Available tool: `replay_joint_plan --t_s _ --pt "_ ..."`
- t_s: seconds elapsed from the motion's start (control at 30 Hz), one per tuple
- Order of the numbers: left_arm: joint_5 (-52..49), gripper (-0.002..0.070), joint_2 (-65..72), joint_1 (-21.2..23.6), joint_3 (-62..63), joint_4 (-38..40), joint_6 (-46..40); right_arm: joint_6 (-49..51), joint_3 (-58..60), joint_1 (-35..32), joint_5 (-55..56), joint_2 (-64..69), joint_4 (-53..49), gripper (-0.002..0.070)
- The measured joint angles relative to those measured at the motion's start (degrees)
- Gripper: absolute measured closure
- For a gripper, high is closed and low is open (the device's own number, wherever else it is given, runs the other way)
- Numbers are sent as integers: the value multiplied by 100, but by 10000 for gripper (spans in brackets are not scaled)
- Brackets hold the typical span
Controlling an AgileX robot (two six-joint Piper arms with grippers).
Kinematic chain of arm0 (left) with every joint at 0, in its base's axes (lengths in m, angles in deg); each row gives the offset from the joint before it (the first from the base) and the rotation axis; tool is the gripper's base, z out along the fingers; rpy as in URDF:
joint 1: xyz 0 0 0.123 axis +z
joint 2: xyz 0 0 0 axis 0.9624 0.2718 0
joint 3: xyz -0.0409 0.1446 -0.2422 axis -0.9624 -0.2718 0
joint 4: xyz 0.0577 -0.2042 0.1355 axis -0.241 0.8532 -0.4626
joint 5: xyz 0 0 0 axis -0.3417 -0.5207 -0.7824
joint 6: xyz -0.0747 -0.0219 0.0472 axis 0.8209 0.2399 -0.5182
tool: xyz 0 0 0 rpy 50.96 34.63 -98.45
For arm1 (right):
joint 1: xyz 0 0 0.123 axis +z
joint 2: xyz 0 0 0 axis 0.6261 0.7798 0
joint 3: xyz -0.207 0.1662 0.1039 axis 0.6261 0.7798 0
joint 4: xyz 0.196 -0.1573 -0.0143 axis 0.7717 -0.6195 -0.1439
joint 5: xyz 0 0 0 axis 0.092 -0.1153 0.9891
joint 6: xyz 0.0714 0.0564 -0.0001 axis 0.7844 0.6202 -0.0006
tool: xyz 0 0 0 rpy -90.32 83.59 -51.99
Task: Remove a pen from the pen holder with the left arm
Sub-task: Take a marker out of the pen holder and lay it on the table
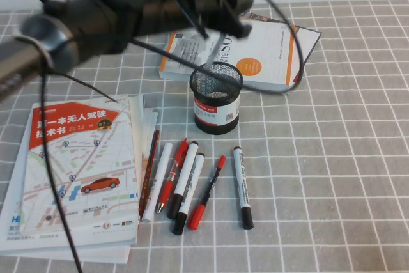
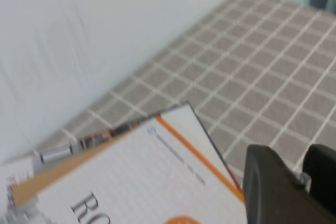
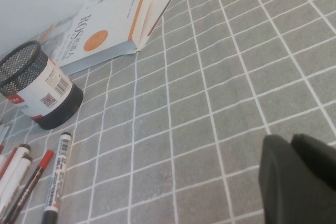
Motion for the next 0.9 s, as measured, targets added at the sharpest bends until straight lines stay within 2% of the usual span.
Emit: replay_joint_plan --t_s 0.13,0.2,0.3,0.43,0.53,0.67,0.9 --pt "-57 577 -641 -18 231 -231 707 0 0 0 0 0 0 688" --pt "-246 577 -944 -66 436 -938 1539 0 0 0 0 0 0 689" --pt "-973 577 -1223 -251 922 -3030 3445 0 0 0 0 0 0 689" --pt "-2779 577 -1277 -795 1766 -6037 5804 0 0 0 0 0 0 689" --pt "-4070 577 -1198 -1188 2118 -7156 6608 0 0 0 0 0 0 689" --pt "-4801 577 -1045 -1421 2204 -7141 7155 0 0 0 0 0 0 689" --pt "-4899 578 -318 -1433 2160 -5687 7558 0 0 0 0 0 0 689"
